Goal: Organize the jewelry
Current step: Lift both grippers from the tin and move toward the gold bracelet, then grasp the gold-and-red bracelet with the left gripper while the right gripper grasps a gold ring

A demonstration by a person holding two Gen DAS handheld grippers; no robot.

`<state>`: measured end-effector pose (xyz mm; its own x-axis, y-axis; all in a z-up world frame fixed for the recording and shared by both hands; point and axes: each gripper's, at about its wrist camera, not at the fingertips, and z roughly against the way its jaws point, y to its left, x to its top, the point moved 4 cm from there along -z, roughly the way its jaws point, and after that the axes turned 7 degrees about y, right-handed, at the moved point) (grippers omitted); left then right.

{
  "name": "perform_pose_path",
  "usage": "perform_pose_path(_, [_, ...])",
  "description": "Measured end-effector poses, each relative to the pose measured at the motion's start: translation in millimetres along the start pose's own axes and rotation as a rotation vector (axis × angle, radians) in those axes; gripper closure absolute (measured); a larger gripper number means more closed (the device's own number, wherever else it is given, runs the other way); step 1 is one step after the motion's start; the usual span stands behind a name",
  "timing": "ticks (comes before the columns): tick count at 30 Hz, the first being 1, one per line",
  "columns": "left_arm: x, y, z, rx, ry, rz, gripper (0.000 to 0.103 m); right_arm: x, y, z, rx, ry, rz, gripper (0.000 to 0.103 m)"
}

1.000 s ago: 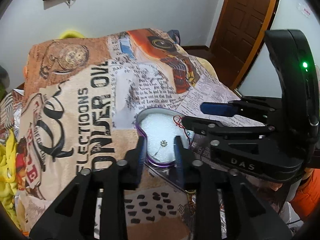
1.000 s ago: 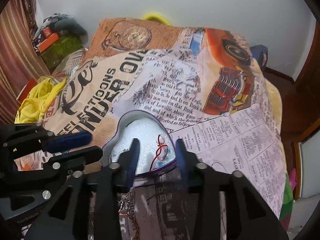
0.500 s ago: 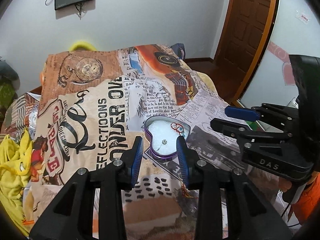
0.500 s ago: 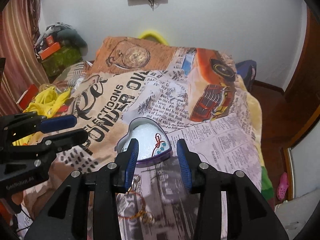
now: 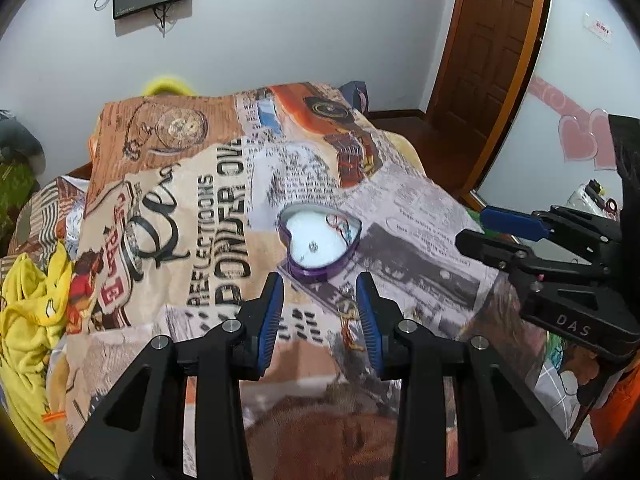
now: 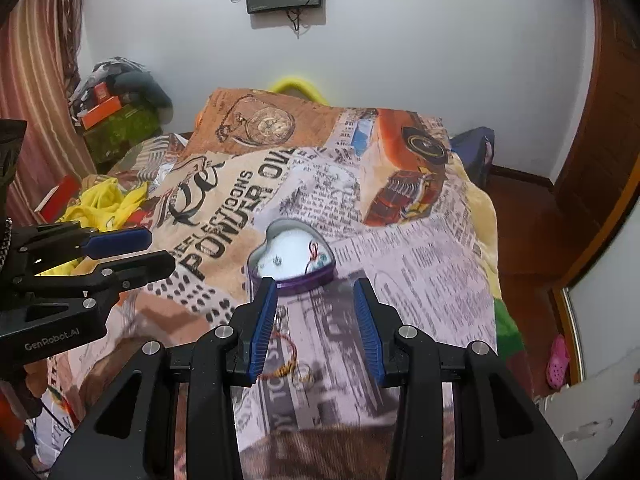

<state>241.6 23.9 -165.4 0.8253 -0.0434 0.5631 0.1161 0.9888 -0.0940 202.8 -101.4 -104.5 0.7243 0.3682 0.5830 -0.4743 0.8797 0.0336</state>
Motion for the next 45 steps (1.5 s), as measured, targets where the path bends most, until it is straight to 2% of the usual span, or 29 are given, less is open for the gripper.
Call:
perform_pose_path(6, [-20, -5, -16, -0.009, 0.053, -0.002, 0.066, -23, -1, -7, -0.041, 0.032, 0.004, 0.067])
perform_pose_path(13, [-38, -10, -40, -0.023, 0.115, -0.004, 0.066, -52, -2, -28, -0.051, 0.114, 0.02, 0.067])
perform_pose_path(23, [-48, -12, -76, -0.098, 0.207, 0.042, 0.066, -80, 4, -59, -0.01, 0.207, 0.03, 0.067])
perform_pose_path(35, [-44, -14, -103, -0.128, 0.244, 0.06, 0.08, -67, 9, -76, 0.027, 0.211, 0.064, 0.067])
perform_pose_path(41, [-42, -11, -111, -0.11, 0.239, 0.055, 0.093, -63, 12, -86, 0.046, 0.227, 0.091, 0.067])
perform_pose_path(42, [-42, -11, -112, -0.111, 0.237, 0.057, 0.095, -63, 12, -87, 0.048, 0.228, 0.093, 0.068])
perform_pose_path(44, [-42, -9, -113, -0.118, 0.234, 0.063, 0.096, -63, 12, -88, 0.052, 0.225, 0.09, 0.08])
perform_pose_path(45, [-42, -8, -113, -0.121, 0.233, 0.065, 0.097, -63, 11, -88, 0.057, 0.224, 0.087, 0.082])
